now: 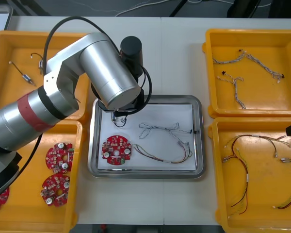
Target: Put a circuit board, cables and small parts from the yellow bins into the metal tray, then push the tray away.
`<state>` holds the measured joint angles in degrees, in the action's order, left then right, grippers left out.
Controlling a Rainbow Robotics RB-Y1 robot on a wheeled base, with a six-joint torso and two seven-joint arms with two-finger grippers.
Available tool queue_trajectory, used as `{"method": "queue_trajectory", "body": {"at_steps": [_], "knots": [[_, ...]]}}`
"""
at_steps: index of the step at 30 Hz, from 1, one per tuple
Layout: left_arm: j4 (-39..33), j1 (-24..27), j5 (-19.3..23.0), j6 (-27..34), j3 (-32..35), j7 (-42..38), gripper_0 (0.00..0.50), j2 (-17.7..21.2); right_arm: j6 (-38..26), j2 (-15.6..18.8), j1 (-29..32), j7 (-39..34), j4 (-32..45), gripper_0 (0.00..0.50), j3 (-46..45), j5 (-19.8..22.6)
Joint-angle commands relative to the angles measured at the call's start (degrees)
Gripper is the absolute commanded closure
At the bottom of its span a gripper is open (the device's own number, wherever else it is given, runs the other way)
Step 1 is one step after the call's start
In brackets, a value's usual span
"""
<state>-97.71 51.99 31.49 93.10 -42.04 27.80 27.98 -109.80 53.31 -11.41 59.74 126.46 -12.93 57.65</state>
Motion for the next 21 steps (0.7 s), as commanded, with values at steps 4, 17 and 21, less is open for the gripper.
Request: {"method": "queue_trajectory", "body": {"at_steps": [4, 17, 21], "knots": [[0.6, 0.2, -3.5, -0.2, -1.5, 8.6, 0.5, -2.5, -0.2, 2.2, 0.6, -1.5, 1.4, 0.0, -1.8, 0.4], [0.7, -4.1, -8.0, -3.5, -2.4, 11.1, 0.5, -2.6, -0.2, 2.2, 0.6, -1.5, 1.4, 0.0, -1.8, 0.4], [0.7, -5.0, -8.7, -3.7, -2.4, 11.6, 0.5, -2.5, -0.2, 2.2, 0.6, -1.5, 1.4, 0.0, -1.8, 0.4]]}}
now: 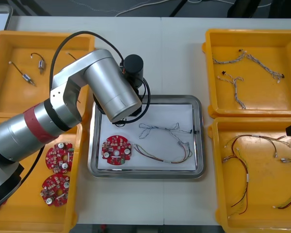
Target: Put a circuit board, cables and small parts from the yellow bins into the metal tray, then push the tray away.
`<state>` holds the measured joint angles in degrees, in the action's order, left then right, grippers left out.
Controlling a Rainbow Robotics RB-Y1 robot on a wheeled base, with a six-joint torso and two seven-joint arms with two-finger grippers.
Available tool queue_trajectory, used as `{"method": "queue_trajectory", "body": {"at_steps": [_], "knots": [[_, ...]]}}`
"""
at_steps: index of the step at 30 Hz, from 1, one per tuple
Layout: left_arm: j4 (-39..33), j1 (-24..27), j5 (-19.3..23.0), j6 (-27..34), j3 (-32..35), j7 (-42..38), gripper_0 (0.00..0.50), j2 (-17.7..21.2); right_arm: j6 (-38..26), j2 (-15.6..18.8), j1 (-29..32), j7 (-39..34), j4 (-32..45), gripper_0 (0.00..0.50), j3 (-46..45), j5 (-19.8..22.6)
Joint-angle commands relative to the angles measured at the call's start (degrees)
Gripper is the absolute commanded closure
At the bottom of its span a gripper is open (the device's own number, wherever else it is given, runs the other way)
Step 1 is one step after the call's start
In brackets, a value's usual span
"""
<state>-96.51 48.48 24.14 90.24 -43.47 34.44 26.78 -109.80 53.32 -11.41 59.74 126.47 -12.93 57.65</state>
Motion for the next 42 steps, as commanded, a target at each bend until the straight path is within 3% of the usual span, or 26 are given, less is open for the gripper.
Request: {"method": "queue_trajectory", "body": {"at_steps": [1, 14, 16, 17, 18, 21, 26, 31, 40, 42], "knots": [[-0.5, -1.8, -1.6, -1.0, -1.0, 5.1, 0.5, -1.3, -0.2, 2.2, 0.6, -1.5, 1.4, 0.0, -1.8, 0.4], [-0.5, -2.3, -1.5, -0.8, -1.0, 5.5, 0.498, -2.1, -0.2, 2.2, 0.6, -1.5, 1.4, 0.0, -1.8, 0.4], [-0.5, -2.3, -1.5, -0.8, -1.0, 5.4, 0.339, -2.1, -0.2, 2.2, 0.6, -1.5, 1.4, 0.0, -1.8, 0.4], [-0.5, -2.3, -1.4, -0.7, -0.9, 5.4, 0.198, -2.1, -0.2, 2.2, 0.6, -1.5, 1.4, 0.0, -1.8, 0.4], [-0.5, -2.3, -1.5, -0.7, -0.9, 5.4, 0.104, -2.1, -0.2, 2.2, 0.6, -1.5, 1.4, 0.0, -1.8, 0.4], [-0.5, -2.3, -1.6, -0.8, -0.8, 5.5, 0.0, -2.1, -0.2, 2.2, 0.6, -1.5, 1.4, 0.0, -1.8, 0.4], [-0.7, -2.1, -0.9, -0.7, 0.1, 5.8, 0.0, -1.5, -0.2, 2.2, 0.6, -1.5, 1.4, 0.0, -1.8, 0.4], [-2.5, -0.7, 2.6, 1.4, 2.1, 6.6, 0.0, 0.4, -0.2, 2.2, 0.6, -1.5, 1.4, 0.0, -1.8, 0.4], [-7.6, 3.3, 12.0, 10.4, 7.7, 7.7, 0.0, 4.9, -0.2, 2.2, 0.6, -1.5, 1.4, 0.0, -1.8, 0.4], [-10.7, 4.0, 15.5, 14.3, 10.8, 8.2, 0.0, 7.3, -0.2, 2.2, 0.6, -1.5, 1.4, 0.0, -1.8, 0.4]]}}
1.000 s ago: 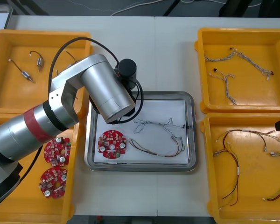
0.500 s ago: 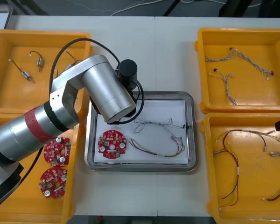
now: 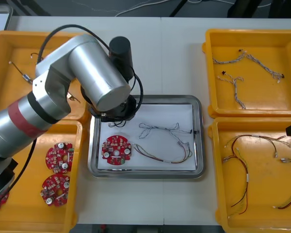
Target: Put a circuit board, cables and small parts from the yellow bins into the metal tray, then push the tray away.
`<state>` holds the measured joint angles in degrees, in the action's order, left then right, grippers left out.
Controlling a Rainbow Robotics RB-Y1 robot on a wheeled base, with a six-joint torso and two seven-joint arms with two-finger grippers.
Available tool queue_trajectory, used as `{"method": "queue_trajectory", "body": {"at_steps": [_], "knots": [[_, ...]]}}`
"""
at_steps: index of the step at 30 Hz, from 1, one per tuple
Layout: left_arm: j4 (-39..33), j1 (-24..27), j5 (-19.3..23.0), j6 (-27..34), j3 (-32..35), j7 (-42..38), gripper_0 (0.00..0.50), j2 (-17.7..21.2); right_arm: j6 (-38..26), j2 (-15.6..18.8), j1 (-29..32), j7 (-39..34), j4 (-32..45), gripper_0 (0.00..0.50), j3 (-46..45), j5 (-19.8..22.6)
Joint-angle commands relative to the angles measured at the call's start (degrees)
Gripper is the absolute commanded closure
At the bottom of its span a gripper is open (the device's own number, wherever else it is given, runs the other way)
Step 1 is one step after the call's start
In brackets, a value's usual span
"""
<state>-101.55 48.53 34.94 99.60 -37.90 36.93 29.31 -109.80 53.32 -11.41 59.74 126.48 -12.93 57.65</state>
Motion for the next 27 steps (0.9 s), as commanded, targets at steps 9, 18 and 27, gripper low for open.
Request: {"method": "queue_trajectory", "body": {"at_steps": [9, 18, 27], "knots": [[-13.1, 3.7, 15.4, 10.4, 15.0, 7.4, 0.0, 15.6, -0.2, 2.2, 0.6, -1.5, 1.4, 0.0, -1.8, 0.4], [-16.5, -4.0, 20.0, 10.4, 26.1, 14.1, 0.0, 24.3, -0.2, 0.3, -1.2, -1.6, 3.9, 0.0, 0.9, 4.5], [-17.7, -17.5, 20.4, 10.4, 41.3, 26.6, 0.0, 26.6, -0.2, 0.3, -4.7, -0.6, 7.4, 0.0, 8.3, 4.4]]}}
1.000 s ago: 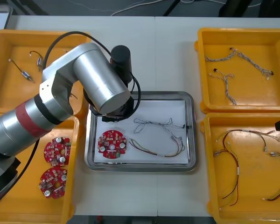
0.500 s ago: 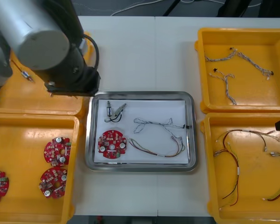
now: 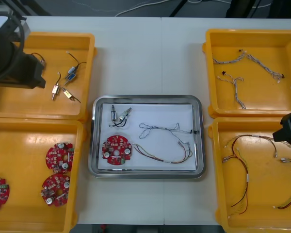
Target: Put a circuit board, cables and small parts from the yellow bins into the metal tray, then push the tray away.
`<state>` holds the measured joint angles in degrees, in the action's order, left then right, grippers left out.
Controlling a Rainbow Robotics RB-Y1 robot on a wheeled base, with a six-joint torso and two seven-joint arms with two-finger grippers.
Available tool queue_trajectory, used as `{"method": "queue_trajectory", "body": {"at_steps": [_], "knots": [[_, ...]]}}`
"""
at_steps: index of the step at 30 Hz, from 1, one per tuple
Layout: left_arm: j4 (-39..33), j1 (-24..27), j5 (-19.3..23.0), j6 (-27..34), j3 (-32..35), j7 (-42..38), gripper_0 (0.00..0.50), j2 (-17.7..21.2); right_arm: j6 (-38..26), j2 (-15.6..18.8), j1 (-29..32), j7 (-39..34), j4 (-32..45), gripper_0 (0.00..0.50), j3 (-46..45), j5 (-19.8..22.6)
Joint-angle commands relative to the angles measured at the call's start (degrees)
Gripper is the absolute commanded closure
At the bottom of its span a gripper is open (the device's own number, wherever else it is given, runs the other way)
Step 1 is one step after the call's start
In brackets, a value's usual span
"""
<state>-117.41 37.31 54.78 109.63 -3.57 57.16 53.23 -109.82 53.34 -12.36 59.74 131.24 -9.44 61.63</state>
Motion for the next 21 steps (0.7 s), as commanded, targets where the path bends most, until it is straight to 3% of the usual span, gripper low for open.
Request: {"method": "queue_trajectory", "body": {"at_steps": [1, 3, 8, 18, 21], "knots": [[-1.9, -6.3, 0.6, 0.4, 7.0, 6.4, 0.0, 2.7, -0.2, 0.3, -3.7, -0.6, 2.6, 0.0, 4.8, 0.4], [-1.7, -10.6, 0.4, 0.4, 10.9, 10.1, 0.0, 2.7, -0.2, 0.2, -5.6, -0.1, 3.1, 0.0, 7.9, 0.7], [-1.5, -15.5, -2.9, -1.3, 12.4, 14.6, 0.0, 2.6, 0.9, 0.3, -9.2, 1.1, 3.1, 0.0, 13.0, 1.2], [3.8, -18.0, -4.1, -7.9, 12.5, 19.2, 0.0, 0.6, 4.6, 0.3, -18.6, 4.3, 4.1, 0.0, 27.5, -0.4], [3.8, -18.1, -6.5, -8.6, 12.4, 19.5, 0.0, -1.1, 6.1, -0.6, -22.6, 5.2, 4.2, 0.0, 34.0, -1.5]]}}
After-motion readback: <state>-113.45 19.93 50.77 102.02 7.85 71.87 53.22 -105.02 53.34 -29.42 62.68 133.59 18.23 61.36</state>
